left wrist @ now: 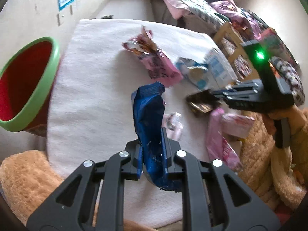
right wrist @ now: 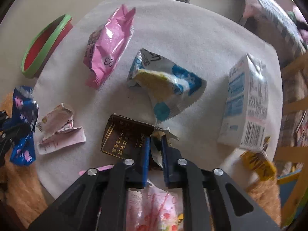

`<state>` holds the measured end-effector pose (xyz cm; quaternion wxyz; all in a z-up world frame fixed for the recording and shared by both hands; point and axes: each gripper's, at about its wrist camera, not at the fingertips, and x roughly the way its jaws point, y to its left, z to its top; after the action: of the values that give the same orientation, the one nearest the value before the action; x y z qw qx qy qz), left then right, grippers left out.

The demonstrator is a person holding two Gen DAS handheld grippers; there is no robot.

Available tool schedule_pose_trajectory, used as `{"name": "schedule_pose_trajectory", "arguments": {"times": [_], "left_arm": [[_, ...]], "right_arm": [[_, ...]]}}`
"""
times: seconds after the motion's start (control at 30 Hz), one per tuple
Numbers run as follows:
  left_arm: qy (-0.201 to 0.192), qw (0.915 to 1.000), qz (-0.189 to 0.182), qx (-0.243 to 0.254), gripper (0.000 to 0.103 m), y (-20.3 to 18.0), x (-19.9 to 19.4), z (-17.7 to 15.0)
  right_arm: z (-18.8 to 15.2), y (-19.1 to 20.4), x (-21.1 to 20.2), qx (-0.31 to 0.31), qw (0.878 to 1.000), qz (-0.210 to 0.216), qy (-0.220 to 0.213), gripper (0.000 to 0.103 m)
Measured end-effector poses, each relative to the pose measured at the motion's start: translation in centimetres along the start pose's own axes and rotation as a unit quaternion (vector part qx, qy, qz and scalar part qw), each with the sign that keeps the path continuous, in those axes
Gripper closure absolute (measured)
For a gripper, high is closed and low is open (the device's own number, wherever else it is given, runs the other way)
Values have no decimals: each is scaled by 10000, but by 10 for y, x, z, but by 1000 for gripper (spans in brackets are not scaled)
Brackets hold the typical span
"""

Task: Collect trash
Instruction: 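Open left gripper releasing blue wrapper while right gripper releases brown box onto table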

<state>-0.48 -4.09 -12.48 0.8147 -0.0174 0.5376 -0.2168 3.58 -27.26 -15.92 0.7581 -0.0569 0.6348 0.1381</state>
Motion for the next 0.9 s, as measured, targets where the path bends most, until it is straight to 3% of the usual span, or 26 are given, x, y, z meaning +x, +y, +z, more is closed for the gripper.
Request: {"name": "schedule_pose_trajectory", "arguments": {"times": [0.13, 0.37, 0.53, 0.67, 0.83, 0.9], "left_arm": [[-33, 9994, 178, -304, 88, 22, 3, 7], [69, 9944, 299, -1016, 86, 58, 20, 9], [73, 9930, 267, -1149, 74, 64, 20, 7], [109, 9938, 264, -1072, 67, 61, 22, 7], [179, 9937, 270, -1077, 58, 62, 25, 6], [190, 9937, 271, -1069, 52, 62, 25, 5]], "right_arm": [[-4, 0, -7, 152, 9995, 246, -87, 92], [4, 2, -20, 386, 9974, 302, -527, 96], [8, 12, -17, 250, 9971, 605, -375, 92], [5, 21, -17, 165, 9970, 651, -386, 72], [5, 12, -25, 267, 9959, 608, -611, 67], [8, 12, -26, 176, 9959, 595, -662, 53]]}}
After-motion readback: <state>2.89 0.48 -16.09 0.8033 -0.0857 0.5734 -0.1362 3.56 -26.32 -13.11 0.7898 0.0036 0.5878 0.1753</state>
